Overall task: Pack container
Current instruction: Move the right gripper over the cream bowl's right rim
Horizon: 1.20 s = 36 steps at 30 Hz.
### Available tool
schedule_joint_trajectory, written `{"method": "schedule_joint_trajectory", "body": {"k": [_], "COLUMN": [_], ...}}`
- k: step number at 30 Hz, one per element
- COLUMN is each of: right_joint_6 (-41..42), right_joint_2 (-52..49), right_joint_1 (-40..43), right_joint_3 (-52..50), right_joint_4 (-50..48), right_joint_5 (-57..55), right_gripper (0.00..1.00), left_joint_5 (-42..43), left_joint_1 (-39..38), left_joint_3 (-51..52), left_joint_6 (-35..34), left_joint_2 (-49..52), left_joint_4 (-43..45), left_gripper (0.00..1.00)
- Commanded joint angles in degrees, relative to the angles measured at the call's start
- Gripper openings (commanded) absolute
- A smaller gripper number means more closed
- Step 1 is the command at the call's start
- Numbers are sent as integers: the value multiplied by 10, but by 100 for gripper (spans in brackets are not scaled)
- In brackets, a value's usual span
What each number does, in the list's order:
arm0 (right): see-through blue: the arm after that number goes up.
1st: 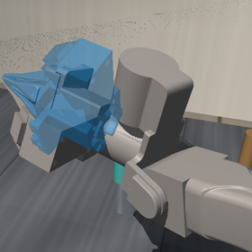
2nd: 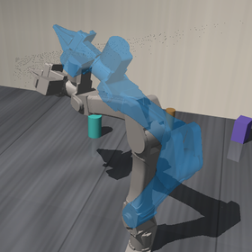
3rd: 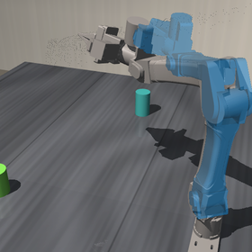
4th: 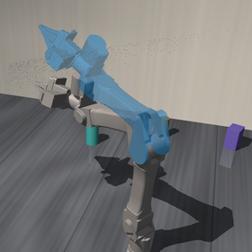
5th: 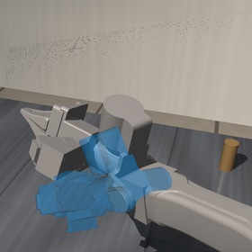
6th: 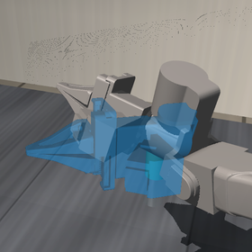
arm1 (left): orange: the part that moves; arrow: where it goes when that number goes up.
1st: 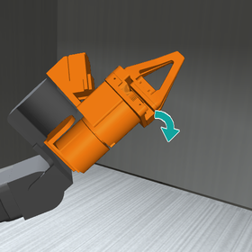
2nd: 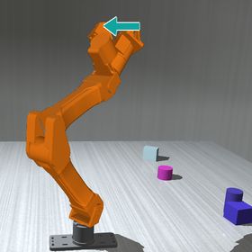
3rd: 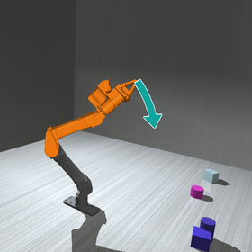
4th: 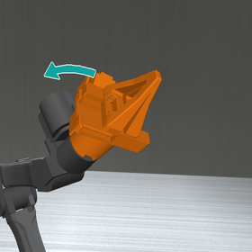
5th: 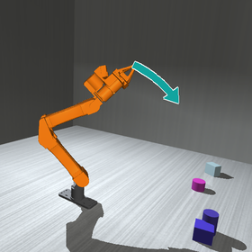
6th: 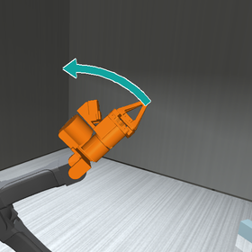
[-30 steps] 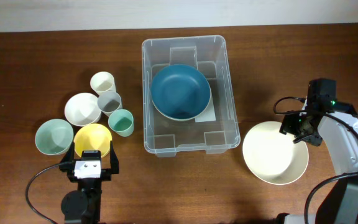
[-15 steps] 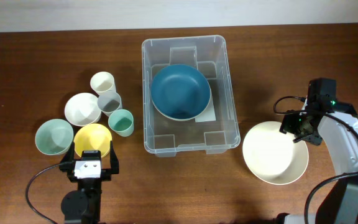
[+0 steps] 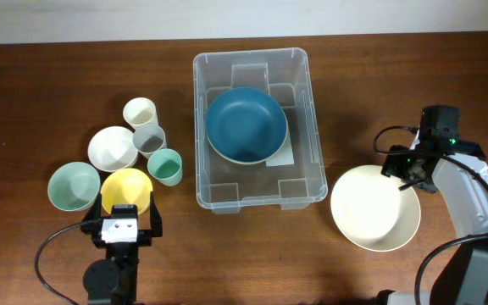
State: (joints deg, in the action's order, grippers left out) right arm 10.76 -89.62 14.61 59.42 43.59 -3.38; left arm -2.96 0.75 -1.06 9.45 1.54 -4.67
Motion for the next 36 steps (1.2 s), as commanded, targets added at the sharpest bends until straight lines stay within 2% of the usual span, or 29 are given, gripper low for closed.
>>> {"method": "schedule_joint_trajectory", "body": {"k": [1, 18, 29, 36], "right_joint_6": [7, -65, -79, -134], "right_joint_2": [-1, -9, -74, -82], "right_joint_1": [5, 5, 5, 5], "right_joint_3": [-4, -4, -4, -4], "right_joint_4": [-16, -109, -141, -122], "right_joint_5": [4, 60, 67, 120], "right_gripper": [70, 69, 69, 69], "left_joint_5": [6, 6, 6, 6], "left_joint_1": [-2, -2, -2, -2], "left_joint_3": [5, 5, 5, 5], "left_joint_6": [7, 7, 7, 7], "left_joint_2": [-5, -5, -5, -5], "left_joint_4": [1, 1, 1, 1], "left_gripper": [100, 100, 100, 100]}}
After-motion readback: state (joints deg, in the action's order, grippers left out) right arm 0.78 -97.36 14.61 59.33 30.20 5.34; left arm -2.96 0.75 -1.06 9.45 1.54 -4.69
